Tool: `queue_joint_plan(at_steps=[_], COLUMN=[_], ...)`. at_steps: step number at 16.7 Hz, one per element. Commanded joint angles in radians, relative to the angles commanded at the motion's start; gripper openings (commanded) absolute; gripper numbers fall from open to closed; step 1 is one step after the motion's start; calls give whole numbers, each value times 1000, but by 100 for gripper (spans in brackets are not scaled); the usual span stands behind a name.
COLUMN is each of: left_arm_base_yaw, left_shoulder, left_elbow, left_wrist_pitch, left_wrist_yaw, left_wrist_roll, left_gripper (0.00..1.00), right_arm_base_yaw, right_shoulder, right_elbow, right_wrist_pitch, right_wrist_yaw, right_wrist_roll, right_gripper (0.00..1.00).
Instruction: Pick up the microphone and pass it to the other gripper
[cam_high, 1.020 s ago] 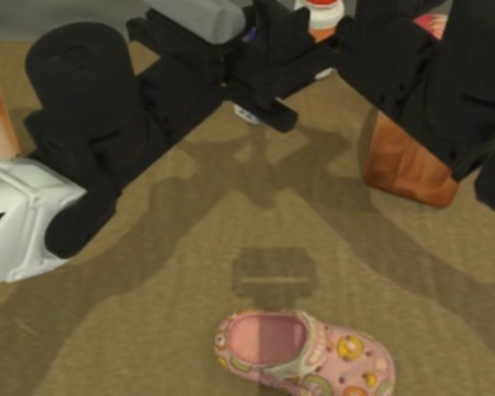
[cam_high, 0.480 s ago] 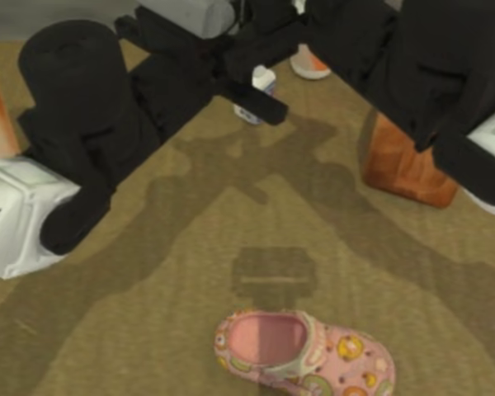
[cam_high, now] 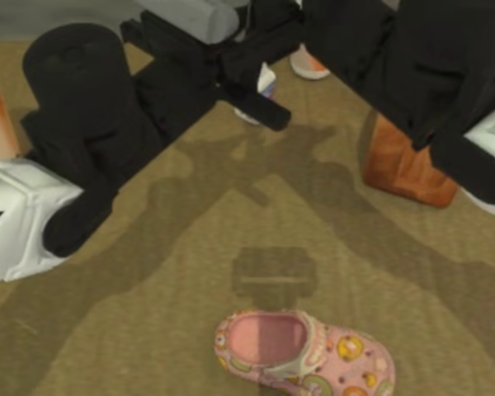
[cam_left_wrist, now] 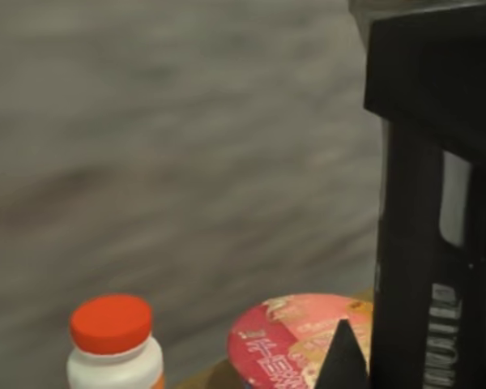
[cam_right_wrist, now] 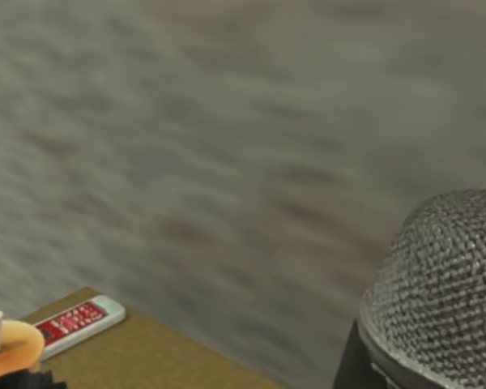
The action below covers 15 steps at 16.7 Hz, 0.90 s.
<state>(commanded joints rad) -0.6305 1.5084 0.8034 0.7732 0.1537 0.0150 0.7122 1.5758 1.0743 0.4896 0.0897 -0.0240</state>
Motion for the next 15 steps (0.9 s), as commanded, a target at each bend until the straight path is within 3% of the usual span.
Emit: queue_joint_plan(at_steps=[4,13,15], left_arm_base_yaw=[0,0,0], left_shoulder=[0,0,0], left_elbow=[0,0,0], left_wrist_pitch=[0,0,0], left_wrist_yaw=[0,0,0], left_wrist_roll=[0,0,0], left_gripper=[0,0,15], right_arm_base_yaw=[0,0,0], right_shoulder=[0,0,0], right_elbow=[0,0,0], right_wrist_pitch=[0,0,0], right_wrist_yaw=[0,0,0], right_wrist_roll=[0,0,0], right_gripper=[2,0,0])
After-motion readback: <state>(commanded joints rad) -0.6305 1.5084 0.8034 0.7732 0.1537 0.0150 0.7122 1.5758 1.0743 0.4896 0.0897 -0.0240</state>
